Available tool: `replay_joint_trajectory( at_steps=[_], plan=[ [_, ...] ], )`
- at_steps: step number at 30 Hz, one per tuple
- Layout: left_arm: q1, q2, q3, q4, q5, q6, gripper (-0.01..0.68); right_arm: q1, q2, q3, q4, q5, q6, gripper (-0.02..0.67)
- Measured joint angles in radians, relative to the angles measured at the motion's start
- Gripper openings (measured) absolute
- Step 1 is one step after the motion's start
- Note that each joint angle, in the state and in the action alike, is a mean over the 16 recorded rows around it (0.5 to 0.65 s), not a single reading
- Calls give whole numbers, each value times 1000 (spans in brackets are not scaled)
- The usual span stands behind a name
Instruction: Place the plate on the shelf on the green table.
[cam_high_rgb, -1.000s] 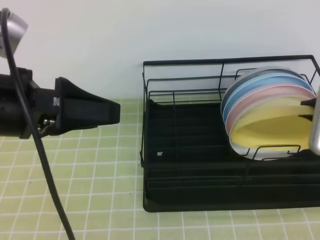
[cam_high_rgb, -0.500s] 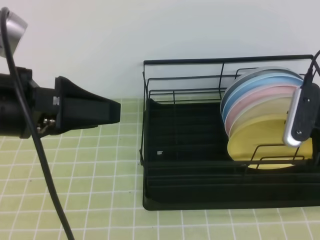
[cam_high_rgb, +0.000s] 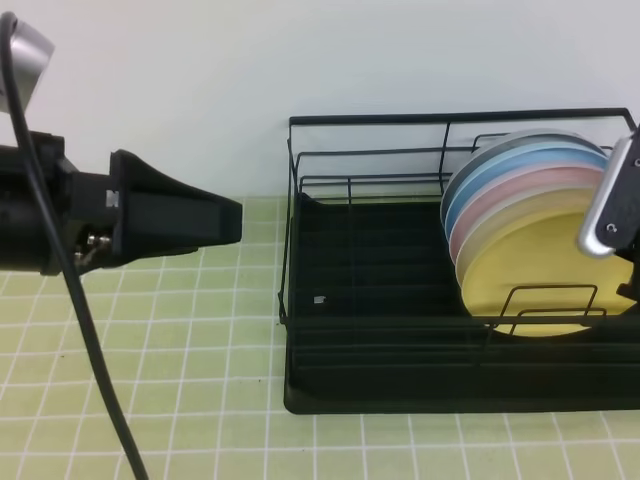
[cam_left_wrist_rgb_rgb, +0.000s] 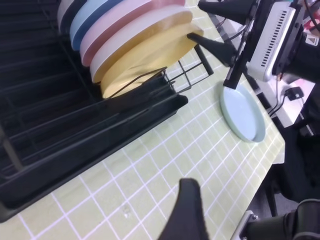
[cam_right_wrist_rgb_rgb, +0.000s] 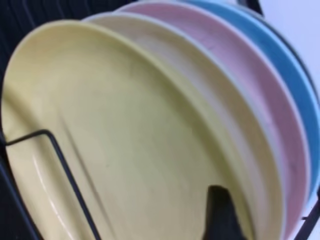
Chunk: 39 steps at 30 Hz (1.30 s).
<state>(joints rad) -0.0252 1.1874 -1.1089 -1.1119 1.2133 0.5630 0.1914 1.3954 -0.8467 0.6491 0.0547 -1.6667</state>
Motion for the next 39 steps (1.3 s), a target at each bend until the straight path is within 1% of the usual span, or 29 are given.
replay_joint_trajectory(
  at_steps=[4,7,11,16,19,22,24,27,32,35,39],
  plan=[
    [0,0,0,7,0,0,506,-1,-69,0,68,-1,0,430],
    [0,0,0,22,0,-1,451,-1,-146,1,149,2,0,408],
    [0,-4,0,45,0,3,336,-2,-287,1,304,21,1,310],
    [0,-34,0,85,1,16,180,-2,-496,12,481,93,35,171],
    [0,-76,6,117,-4,23,101,-2,-609,36,545,138,101,89],
    [0,-143,25,151,-30,32,42,-3,-714,78,557,182,200,24],
    [0,-202,49,178,-58,37,19,-3,-771,117,535,207,275,4],
    [0,-309,103,224,-118,40,5,-3,-847,190,477,226,387,-4],
    [0,-509,255,288,-271,36,0,-3,-944,341,376,172,543,-4],
    [0,-622,383,302,-394,34,-1,-3,-983,438,344,123,589,-4],
    [0,-736,573,271,-573,33,-1,-3,-1017,553,366,56,604,-4]
  ],
)
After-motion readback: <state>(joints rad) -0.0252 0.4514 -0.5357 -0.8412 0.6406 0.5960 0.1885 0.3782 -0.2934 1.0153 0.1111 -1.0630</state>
